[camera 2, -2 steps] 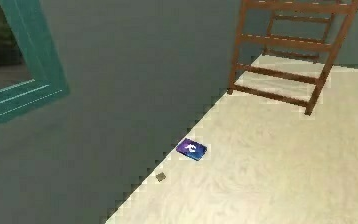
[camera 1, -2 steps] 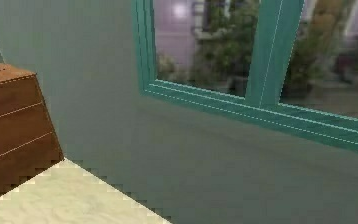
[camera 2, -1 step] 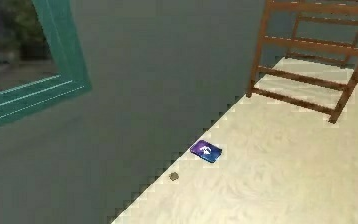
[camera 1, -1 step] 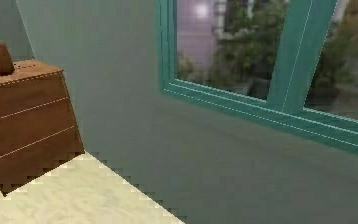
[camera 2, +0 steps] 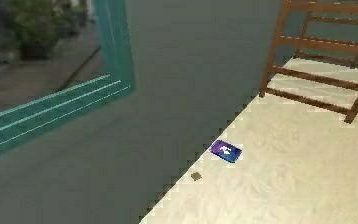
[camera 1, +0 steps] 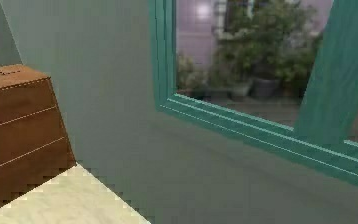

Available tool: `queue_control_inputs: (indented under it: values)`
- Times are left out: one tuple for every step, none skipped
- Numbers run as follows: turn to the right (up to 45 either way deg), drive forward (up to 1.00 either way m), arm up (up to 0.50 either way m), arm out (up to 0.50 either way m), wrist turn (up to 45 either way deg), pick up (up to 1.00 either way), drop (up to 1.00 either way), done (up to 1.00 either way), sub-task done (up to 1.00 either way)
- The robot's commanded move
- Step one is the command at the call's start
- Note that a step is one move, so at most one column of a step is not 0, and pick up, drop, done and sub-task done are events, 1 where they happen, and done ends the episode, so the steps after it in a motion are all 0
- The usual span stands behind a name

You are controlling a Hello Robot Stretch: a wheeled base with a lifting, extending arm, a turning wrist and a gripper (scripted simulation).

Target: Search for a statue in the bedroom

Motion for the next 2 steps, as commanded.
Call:
queue_control_inputs:
  values:
    - [-45.0, 0.00, 0.00, 0.00, 0.0, 0.00, 0.00, 0.00, 0.00]
    - [-3.0, 0.00, 0.00, 0.00, 0.0, 0.00, 0.00, 0.00, 0.00]
